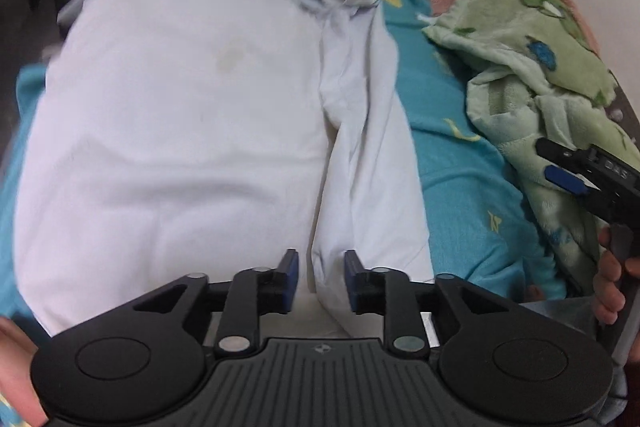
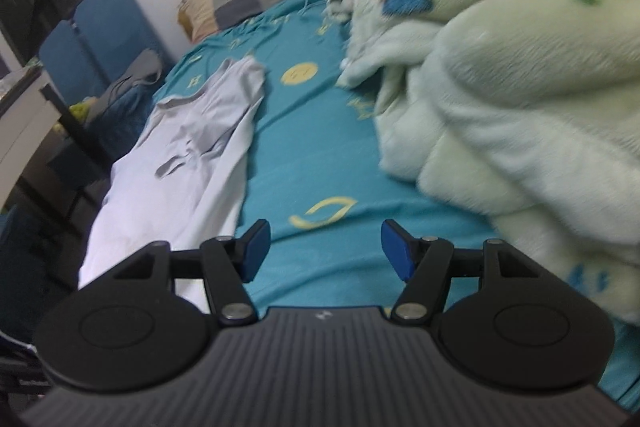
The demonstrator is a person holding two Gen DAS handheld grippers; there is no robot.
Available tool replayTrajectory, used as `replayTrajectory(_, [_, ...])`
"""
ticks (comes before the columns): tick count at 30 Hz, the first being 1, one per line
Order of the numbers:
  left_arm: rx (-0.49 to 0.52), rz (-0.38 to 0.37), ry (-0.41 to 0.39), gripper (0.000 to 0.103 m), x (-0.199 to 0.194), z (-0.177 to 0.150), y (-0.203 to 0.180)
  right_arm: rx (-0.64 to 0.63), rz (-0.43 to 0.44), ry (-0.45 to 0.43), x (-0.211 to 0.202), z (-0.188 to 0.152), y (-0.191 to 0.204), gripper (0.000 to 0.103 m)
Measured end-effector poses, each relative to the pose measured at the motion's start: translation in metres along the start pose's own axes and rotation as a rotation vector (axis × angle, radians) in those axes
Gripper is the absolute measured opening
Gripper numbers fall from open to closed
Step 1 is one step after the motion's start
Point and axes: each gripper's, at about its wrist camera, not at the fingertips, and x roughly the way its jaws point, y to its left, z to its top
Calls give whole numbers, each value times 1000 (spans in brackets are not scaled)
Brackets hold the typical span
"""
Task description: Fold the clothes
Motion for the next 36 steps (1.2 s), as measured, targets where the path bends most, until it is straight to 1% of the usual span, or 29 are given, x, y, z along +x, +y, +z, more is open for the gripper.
replayTrajectory(1, [12,8,-29,49,-4,2,-4,-4,16,-2,-1,-1,3,64])
replayTrajectory(2, [19,16,-56,53,-7,5,-7,-11,31,-10,-2,-2,6,64])
replayTrajectory(3, [25,24,-83,59,-10,8,-11,-15,47,-19,-2,-2,10,64])
replayTrajectory(4, [8,22,-102,61,-10,15,-10,-13,65,-27,-3,-4,14,64])
replayTrajectory(6, [-43,14,-133,66,-7,30,-6,-10,97,-39,-3,-7,23,64])
replayTrajectory(9, [-168,4,-175,72,8,63,12,-40,109,-56,0,-11,36,64])
replayTrajectory(10, [-214,6,-186,72,15,77,21,-50,113,-61,1,-12,40,64])
replayTrajectory(13, [-295,1,-220,71,39,122,40,-51,114,-58,12,-11,42,64])
replayTrajectory(15, [-308,1,-241,71,58,150,45,-46,113,-53,21,-9,41,64])
replayTrajectory(18, [-384,-45,-260,70,90,182,58,-39,112,-44,34,-6,40,64])
replayTrajectory(20, [-482,-113,-273,69,117,194,66,-34,110,-39,43,-4,39,64])
replayTrajectory(22, [-577,-181,-294,61,142,205,75,-22,107,-31,52,-1,36,64])
replayTrajectory(24, [-638,-230,-330,59,162,212,81,4,109,-13,60,0,30,64])
replayTrajectory(26, [-662,-238,-324,55,181,221,83,33,113,7,68,1,24,64])
replayTrajectory(28, [-660,-195,-308,47,199,230,82,56,115,26,74,1,20,64])
replayTrajectory(29, [-658,-177,-319,42,203,232,82,64,116,34,76,0,18,64])
replayTrajectory(30, [-658,-163,-334,31,207,234,83,70,117,38,78,0,18,64])
replayTrajectory(32, [-662,-156,-398,18,203,237,86,79,120,46,79,-1,16,64])
replayTrajectory(33, [-665,-154,-432,5,200,238,87,81,121,47,79,-1,16,64])
replayTrajectory(34, [-660,-143,-458,2,196,241,89,84,122,49,79,-2,16,64])
replayTrajectory(36, [-630,-128,-510,0,184,250,92,95,127,56,79,-4,16,64])
